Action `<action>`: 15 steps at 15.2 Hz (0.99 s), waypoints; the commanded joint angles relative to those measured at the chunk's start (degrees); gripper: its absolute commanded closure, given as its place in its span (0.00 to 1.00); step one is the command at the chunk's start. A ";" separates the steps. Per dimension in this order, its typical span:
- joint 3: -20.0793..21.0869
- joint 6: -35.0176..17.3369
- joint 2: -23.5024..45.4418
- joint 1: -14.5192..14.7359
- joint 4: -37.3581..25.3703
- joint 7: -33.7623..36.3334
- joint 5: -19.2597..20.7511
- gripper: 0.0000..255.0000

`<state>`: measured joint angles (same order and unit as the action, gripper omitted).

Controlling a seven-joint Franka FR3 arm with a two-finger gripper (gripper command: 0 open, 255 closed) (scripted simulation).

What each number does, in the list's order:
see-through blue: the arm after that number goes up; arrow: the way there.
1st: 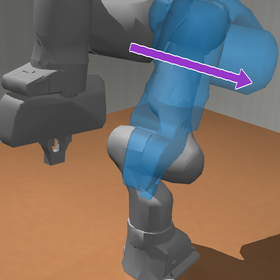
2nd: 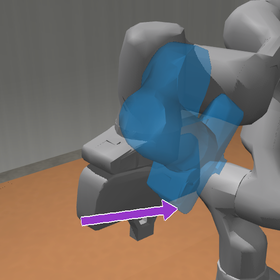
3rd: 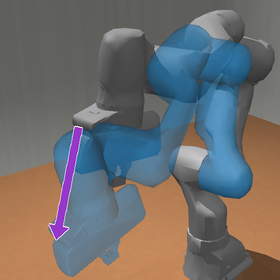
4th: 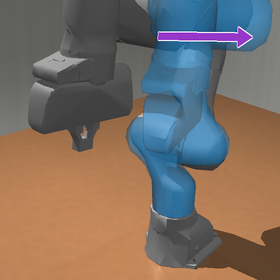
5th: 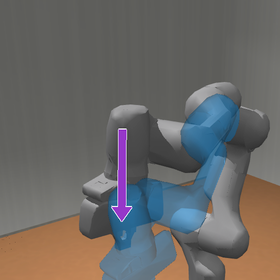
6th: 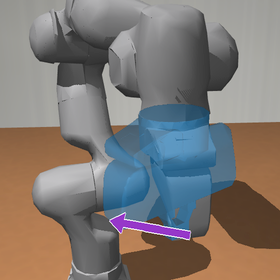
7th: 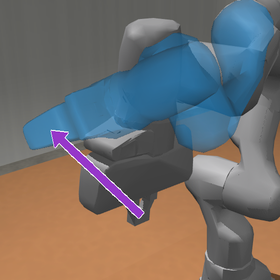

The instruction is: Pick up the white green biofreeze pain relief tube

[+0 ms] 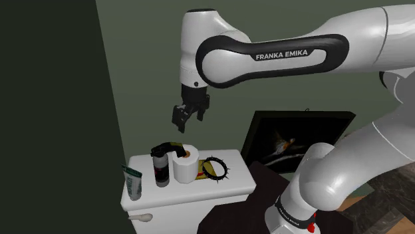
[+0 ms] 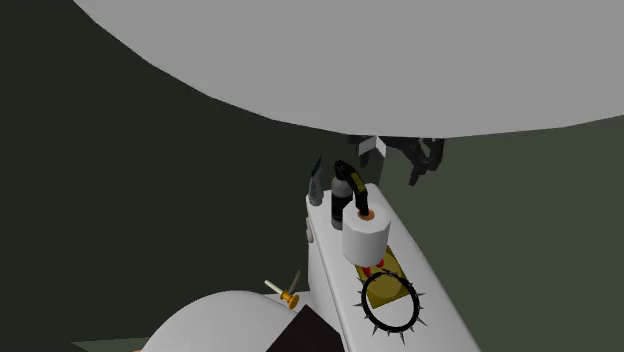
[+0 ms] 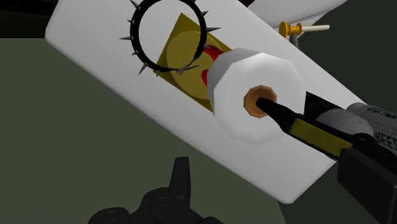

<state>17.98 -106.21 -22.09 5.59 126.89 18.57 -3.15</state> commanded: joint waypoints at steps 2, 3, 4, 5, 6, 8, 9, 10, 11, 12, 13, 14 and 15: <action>3.20 -2.32 5.10 0.66 -2.78 4.10 0.67 0.00; 4.15 -3.01 6.93 0.81 -3.87 5.40 1.12 0.00; 5.08 -3.65 8.80 0.99 -5.02 6.73 1.68 0.00; 5.96 -4.24 10.73 1.20 -6.25 8.08 2.33 0.00; 6.82 -4.78 12.71 1.43 -7.54 9.47 3.08 0.00; 8.40 -5.67 16.80 1.99 -10.35 12.31 4.85 0.00; 9.13 -6.01 18.92 2.33 -11.87 13.75 5.87 0.00; 9.79 -6.28 21.08 2.74 -13.47 15.20 6.97 0.00; 10.36 -6.47 23.29 3.24 -15.15 16.66 8.14 0.00; 10.86 -6.59 25.53 3.81 -16.91 18.10 9.36 0.00; 11.28 -6.62 27.79 4.46 -18.76 19.51 10.63 0.00; 11.58 -6.57 30.09 5.22 -20.70 20.89 11.92 0.00; 11.82 -6.44 32.40 6.05 -22.72 22.22 13.22 0.00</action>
<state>29.41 -112.39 7.75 10.79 106.02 39.08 8.58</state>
